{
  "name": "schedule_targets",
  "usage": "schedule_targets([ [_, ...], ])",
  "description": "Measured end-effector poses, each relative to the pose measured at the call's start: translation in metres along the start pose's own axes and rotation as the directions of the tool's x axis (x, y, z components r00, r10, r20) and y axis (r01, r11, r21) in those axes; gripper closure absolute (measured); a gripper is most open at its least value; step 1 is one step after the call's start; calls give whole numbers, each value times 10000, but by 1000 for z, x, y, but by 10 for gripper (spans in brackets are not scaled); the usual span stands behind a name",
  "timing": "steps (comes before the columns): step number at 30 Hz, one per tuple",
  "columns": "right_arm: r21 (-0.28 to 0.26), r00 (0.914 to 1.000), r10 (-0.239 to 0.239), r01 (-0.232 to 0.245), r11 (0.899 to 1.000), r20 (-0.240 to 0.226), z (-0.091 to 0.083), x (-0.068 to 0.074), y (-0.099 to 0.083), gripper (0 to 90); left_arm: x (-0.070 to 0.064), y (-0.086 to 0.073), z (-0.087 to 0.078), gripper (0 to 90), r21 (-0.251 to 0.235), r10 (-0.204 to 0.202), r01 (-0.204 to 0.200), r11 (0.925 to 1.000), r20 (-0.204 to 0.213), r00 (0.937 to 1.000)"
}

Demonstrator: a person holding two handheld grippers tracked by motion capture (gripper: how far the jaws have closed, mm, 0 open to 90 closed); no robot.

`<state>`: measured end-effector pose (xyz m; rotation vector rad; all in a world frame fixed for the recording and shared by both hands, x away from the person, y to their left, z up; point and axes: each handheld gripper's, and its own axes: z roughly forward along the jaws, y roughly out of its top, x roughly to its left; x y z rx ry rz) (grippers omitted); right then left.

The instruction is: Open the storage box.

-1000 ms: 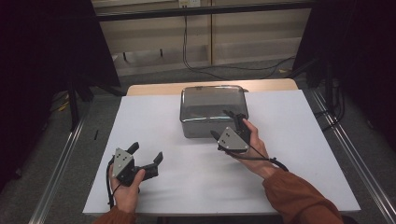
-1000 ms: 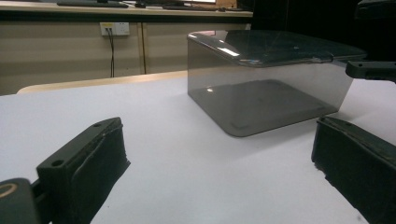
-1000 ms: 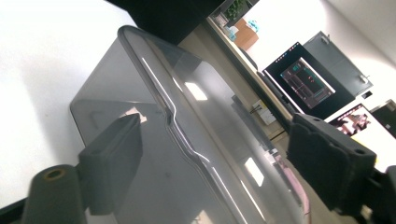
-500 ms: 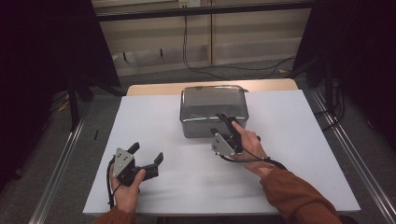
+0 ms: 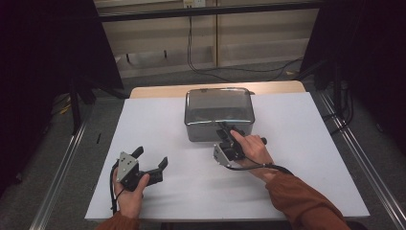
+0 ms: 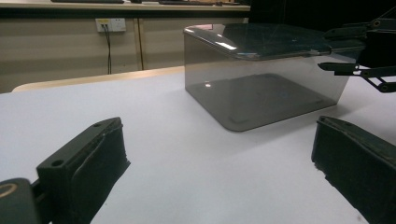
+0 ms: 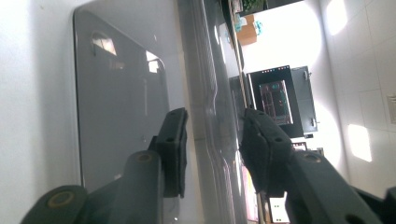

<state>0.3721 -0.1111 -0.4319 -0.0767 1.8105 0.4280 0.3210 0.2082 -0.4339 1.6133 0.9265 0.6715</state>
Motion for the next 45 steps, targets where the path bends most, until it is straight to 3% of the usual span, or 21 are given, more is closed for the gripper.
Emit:
schedule_targets([
  [7, 191, 9998, -181, 181, 9997, 38, 1, 1, -2, 686, -1, 0, 0, 29, 25, 57, -57, 10000, 66, 10000],
  [11, 246, 9990, -365, 359, 9991, 244, 0, 2, 0, 774, 0, 0, 0, 29, 31, 57, -57, 10000, 49, 10000],
  [19, 211, 9990, -370, 365, 9991, 239, 0, 1, 1, 782, -1, 0, 0, 29, -7, 167, -167, 9999, -71, 9998],
  [21, 247, 9996, -173, 168, 9996, 212, 0, 0, 2, 781, 0, 0, -1, 28, -98, 165, -166, 9998, -114, 9998],
  [32, 103, 9997, -41, 39, 9999, 258, -1, -4, 0, 782, 2, 1, -1, 33, -93, 94, -93, 9999, 119, 9999],
  [38, 59, 9997, -27, 25, 10000, 261, -1, -5, 0, 783, 8, 2, -2, 48, -90, 101, -104, 9999, -265, 9996],
  [44, 33, 9991, 11, -12, 10000, 419, -1, -8, 2, 788, 9, 3, 2, 48, -51, 202, -203, 9998, -75, 9998],
  [45, -4, 9990, 99, -99, 10000, 428, -1, -11, 1, 788, 7, 3, 4, 47, -82, 304, -303, 9995, 109, 9995],
])
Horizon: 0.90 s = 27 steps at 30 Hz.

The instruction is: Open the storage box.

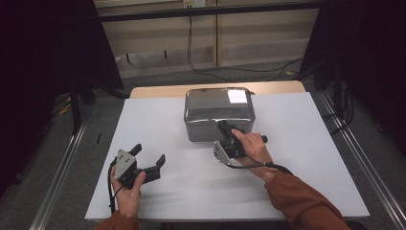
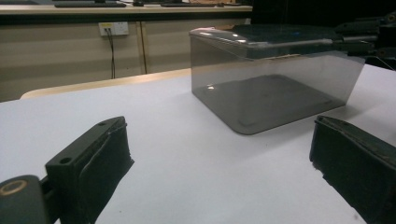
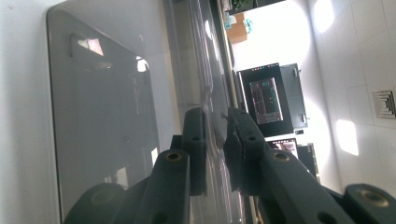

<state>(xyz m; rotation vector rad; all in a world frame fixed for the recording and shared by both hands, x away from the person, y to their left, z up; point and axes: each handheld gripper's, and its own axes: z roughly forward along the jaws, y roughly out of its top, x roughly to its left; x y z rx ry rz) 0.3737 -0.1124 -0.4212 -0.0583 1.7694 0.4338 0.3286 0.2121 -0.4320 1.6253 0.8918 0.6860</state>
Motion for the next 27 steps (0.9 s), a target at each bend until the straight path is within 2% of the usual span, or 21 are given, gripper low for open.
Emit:
schedule_targets([
  [4, 41, 10000, -25, 25, 10000, -45, 0, 1, 0, 788, -5, 1, 3, 38, 117, 143, -146, 9998, 279, 9995],
  [8, -30, 9999, 106, -105, 9999, 49, 0, 0, 0, 787, -10, 5, 10, 35, -46, 270, -268, 9996, 322, 9991],
  [11, -87, 9998, 169, -169, 9998, 83, -1, -2, -1, 788, -11, 7, 15, 30, -166, 203, -194, 9997, 552, 9983],
  [12, -162, 9997, 211, -209, 9996, 128, 0, -4, -1, 788, -12, 8, 20, 29, -217, 194, -176, 9996, 849, 9962],
  [14, -101, 9996, 264, -263, 9996, 125, -1, -4, -1, 789, -13, 8, 22, 28, -264, 181, -158, 9995, 911, 9957],
  [15, -161, 9996, 224, -221, 9996, 155, 0, -5, 0, 790, -14, 8, 27, 22, -342, 370, -334, 9989, 1124, 9930],
  [17, -176, 9996, 217, -214, 9996, 161, 0, -6, 0, 790, -14, 9, 29, 21, -305, 431, -400, 9987, 1102, 9930],
  [18, -190, 9994, 288, -285, 9994, 175, 0, -6, 0, 789, -14, 11, 34, 21, -355, 194, -153, 9993, 1189, 9927],
  [20, -186, 9995, 272, -268, 9995, 182, 0, -6, 0, 789, -15, 15, 39, 20, -429, 130, -77, 9990, 1248, 9921],
  [24, -193, 9995, 236, -232, 9995, 191, 0, -7, 0, 790, -16, 20, 45, 18, -538, 283, -207, 9983, 1444, 9891],
  [25, -194, 9995, 248, -244, 9995, 196, 0, -7, 0, 790, -16, 23, 48, 18, -531, 493, -423, 9977, 1396, 9890],
  [27, -189, 9994, 280, -276, 9994, 208, 0, -7, 0, 790, -17, 25, 53, 18, -499, 436, -366, 9981, 1478, 9881],
])
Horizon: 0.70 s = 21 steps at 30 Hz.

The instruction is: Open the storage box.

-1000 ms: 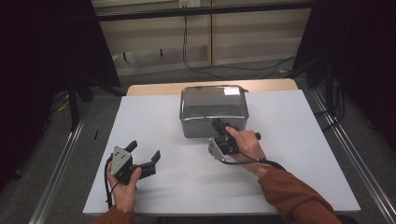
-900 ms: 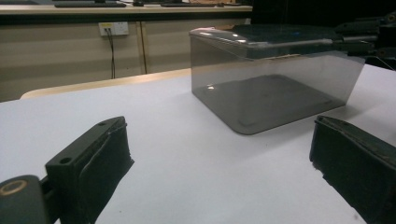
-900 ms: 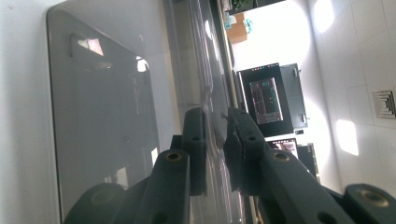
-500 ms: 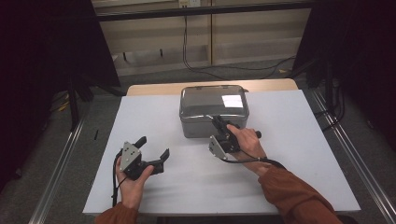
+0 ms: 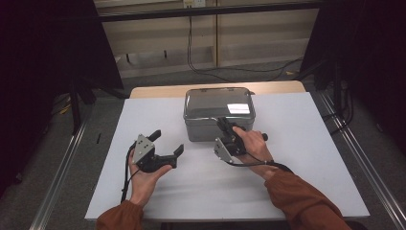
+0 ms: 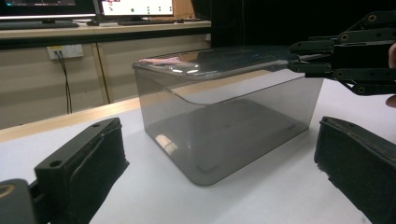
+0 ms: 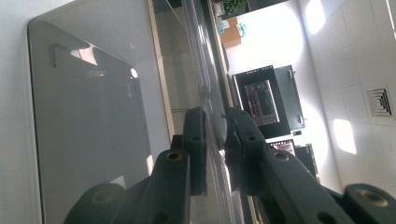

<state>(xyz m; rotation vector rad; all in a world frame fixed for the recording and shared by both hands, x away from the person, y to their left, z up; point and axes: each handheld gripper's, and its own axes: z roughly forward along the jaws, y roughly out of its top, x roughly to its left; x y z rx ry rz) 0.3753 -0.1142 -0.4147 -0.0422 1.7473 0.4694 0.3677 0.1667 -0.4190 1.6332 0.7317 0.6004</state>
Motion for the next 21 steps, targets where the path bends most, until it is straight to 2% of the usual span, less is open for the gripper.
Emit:
schedule_targets([
  [3, 3, 10000, 51, -51, 10000, 6, 0, 0, 0, 790, 1, 3, 7, 24, 8, -6, 6, 10000, 223, 9998],
  [4, 1, 10000, 49, -49, 10000, 8, 0, 0, 0, 789, 1, 4, 9, 25, 18, 4, -4, 10000, 169, 9999],
  [6, -33, 10000, 41, -41, 10000, 8, 0, -1, 0, 789, 2, 4, 12, 25, -52, -240, 242, 9997, 270, 9993],
  [8, -40, 10000, 83, -83, 10000, 23, 0, -1, 0, 789, 2, 4, 14, 25, 30, -196, 195, 9998, 227, 9995],
  [9, -44, 9999, 142, -142, 9999, 60, 0, -1, 0, 789, 4, 5, 18, 25, -18, -35, 36, 10000, 168, 9999],
  [13, -68, 9999, 64, -63, 10000, 96, 1, -5, 1, 792, 7, 8, 26, 28, -41, -225, 225, 9997, 93, 9997],
  [14, -58, 9999, 91, -90, 9999, 131, 1, -5, 1, 793, 10, 11, 32, 31, 8, -36, 36, 10000, -22, 10000],
  [16, -110, 9999, 42, -41, 9999, 163, 1, -6, 1, 794, 11, 13, 34, 31, 44, 6, -6, 10000, -23, 10000],
  [17, -87, 9999, 50, -48, 10000, 155, 1, -7, 1, 796, 12, 15, 42, 32, 22, 123, -123, 9999, 65, 9999],
  [21, -76, 9999, -55, 56, 10000, 146, 1, -10, 2, 799, 12, 17, 56, 34, 75, 356, -357, 9993, 127, 9993],
])
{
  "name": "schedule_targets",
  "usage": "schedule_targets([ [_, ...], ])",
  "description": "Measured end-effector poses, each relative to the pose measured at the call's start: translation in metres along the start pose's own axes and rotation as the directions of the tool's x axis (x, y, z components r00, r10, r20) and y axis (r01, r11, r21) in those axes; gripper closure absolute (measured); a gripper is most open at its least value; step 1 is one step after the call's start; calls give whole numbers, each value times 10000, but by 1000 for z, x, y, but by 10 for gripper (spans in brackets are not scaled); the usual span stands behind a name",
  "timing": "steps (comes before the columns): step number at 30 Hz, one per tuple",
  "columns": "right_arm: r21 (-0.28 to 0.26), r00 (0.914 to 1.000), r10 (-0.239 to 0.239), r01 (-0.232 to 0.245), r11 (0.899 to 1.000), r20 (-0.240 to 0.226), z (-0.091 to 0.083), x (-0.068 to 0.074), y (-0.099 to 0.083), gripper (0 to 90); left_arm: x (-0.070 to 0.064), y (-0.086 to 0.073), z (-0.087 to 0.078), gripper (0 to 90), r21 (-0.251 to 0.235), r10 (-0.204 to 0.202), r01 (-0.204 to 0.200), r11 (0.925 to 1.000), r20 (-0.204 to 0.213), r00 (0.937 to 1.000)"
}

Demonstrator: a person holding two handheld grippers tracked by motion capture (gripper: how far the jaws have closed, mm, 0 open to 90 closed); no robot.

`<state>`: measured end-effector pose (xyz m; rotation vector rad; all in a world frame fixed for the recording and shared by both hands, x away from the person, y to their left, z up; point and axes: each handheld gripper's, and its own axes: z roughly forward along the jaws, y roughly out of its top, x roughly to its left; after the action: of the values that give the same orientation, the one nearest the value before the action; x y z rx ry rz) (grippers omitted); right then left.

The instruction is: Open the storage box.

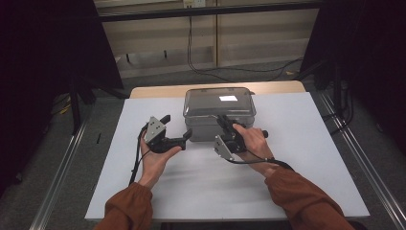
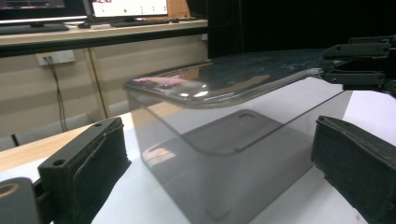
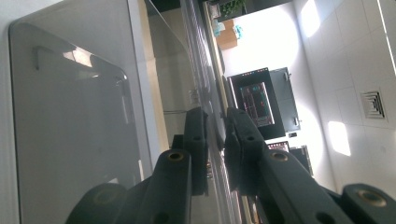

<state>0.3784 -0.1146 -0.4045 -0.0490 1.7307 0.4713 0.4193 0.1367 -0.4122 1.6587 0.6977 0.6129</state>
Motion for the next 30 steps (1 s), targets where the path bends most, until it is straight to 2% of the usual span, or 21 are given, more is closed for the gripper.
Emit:
schedule_targets([
  [2, -40, 10000, 41, -41, 10000, 10, 0, -1, 0, 799, 0, 0, 3, 34, -103, 34, -34, 9999, -81, 10000],
  [3, -40, 9999, 70, -70, 10000, 76, 1, -3, 0, 799, 0, 2, 9, 42, 56, 16, -15, 10000, -145, 9999],
  [4, -38, 9999, 94, -94, 9999, 83, 1, -3, 0, 800, 0, 3, 12, 48, -56, -75, 74, 10000, -234, 9997],
  [7, -90, 9998, 141, -140, 9999, 119, 2, -5, 0, 801, 1, 6, 17, 51, -156, -58, 55, 9999, -179, 9998],
  [9, -94, 9997, 170, -168, 9998, 153, 2, -6, 1, 801, 1, 8, 23, 51, -38, 136, -137, 9999, -245, 9996],
  [11, -130, 9998, 121, -118, 9998, 183, 2, -10, 1, 802, 2, 10, 29, 53, -130, 98, -102, 9999, -322, 9994],
  [12, -130, 9998, 121, -118, 9998, 183, 2, -10, 1, 802, 3, 10, 31, 53, -203, 219, -226, 9995, -347, 9992],
  [13, -135, 9993, 290, -287, 9995, 222, 2, -10, 0, 801, 4, 9, 31, 62, -179, 281, -288, 9994, -415, 9987],
  [14, -142, 9993, 293, -290, 9995, 234, 2, -10, 0, 800, 4, 7, 33, 65, -195, -54, 46, 9998, -404, 9992],
  [18, -138, 9993, 294, -291, 9995, 210, 3, -8, 1, 799, 4, 6, 34, 93, -121, 200, -205, 9997, -441, 9988],
  [24, -104, 9996, 259, -258, 9996, 134, 2, -6, -1, 793, 3, 7, 33, 104, -331, 436, -451, 9984, -454, 9980],
  [26, -170, 9991, 415, -415, 9990, 27, 2, -7, -1, 787, 3, 6, 35, 143, -348, 531, -544, 9979, -360, 9979],
  [29, -152, 9995, 328, -328, 9993, 35, 3, -5, -1, 785, 2, 5, 35, 175, -329, 623, -637, 9974, -412, 9972],
  [30, -144, 9995, 317, -316, 9994, 4, 3, -4, -1, 783, 1, 4, 37, 197, -305, 800, -810, 9963, -303, 9963],
])
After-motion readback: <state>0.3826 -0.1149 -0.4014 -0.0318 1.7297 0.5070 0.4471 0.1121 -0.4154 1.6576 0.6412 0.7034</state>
